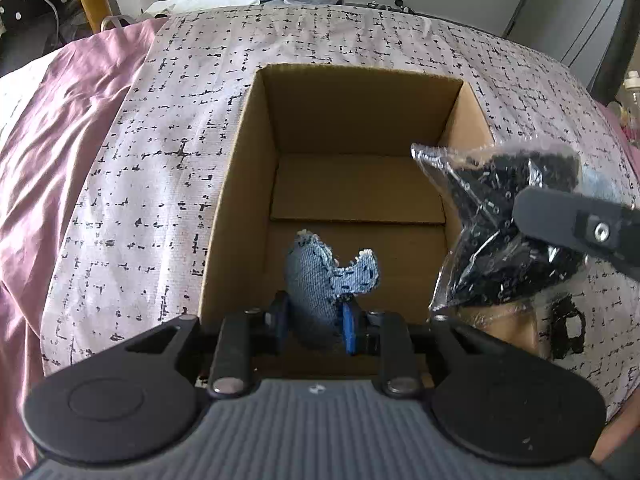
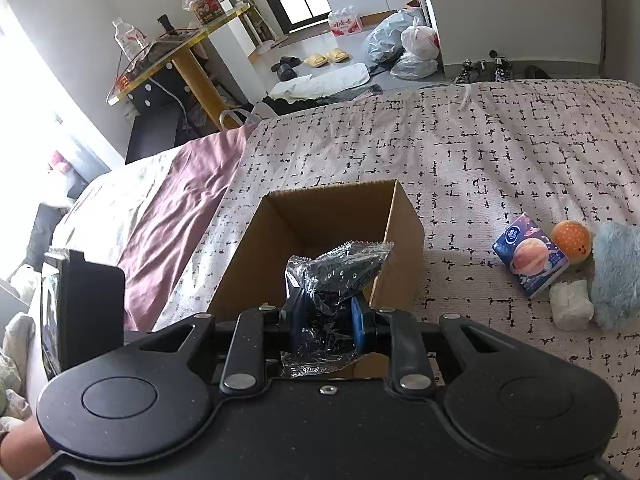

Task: Organize soft objects
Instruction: 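Carry the grey sock and black bag over the cardboard box with both tools, then open both tools to drop the sock and bag into the box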

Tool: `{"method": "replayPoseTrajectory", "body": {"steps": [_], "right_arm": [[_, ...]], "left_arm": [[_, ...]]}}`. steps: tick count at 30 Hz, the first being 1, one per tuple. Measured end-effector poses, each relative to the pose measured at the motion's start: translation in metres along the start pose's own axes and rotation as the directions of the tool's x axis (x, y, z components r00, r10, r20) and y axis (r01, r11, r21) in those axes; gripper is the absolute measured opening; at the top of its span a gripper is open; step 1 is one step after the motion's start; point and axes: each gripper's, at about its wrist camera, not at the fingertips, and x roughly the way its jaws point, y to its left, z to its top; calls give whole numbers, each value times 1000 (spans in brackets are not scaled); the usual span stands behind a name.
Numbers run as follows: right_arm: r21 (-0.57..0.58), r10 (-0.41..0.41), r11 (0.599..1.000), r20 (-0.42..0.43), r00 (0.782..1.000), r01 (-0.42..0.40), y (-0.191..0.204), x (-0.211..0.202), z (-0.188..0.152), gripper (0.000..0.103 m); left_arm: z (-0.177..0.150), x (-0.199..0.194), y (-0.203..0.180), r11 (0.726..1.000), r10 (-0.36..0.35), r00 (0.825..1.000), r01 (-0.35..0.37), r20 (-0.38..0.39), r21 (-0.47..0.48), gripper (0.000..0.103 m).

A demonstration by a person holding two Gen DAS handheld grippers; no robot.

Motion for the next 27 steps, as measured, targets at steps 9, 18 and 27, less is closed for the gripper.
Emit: {"method": "replayPoseTrajectory", "body": {"steps": [9,18,27], "right_arm": [[-1,6,1000,-2,1000,-6,4,-3,1,24],[-17,31,999,-42,999,-31,15,10,3,25],[-26,17,999,-113,993,-21,17,26,-6,26]], "left_arm": [[-3,-30,7,1000,11,998,-12,67,22,47],[-10,-63,17,1000,-7,994,6,111,12,68],[-11,-81,38,997,2,994,7,112,-81,75]]}}
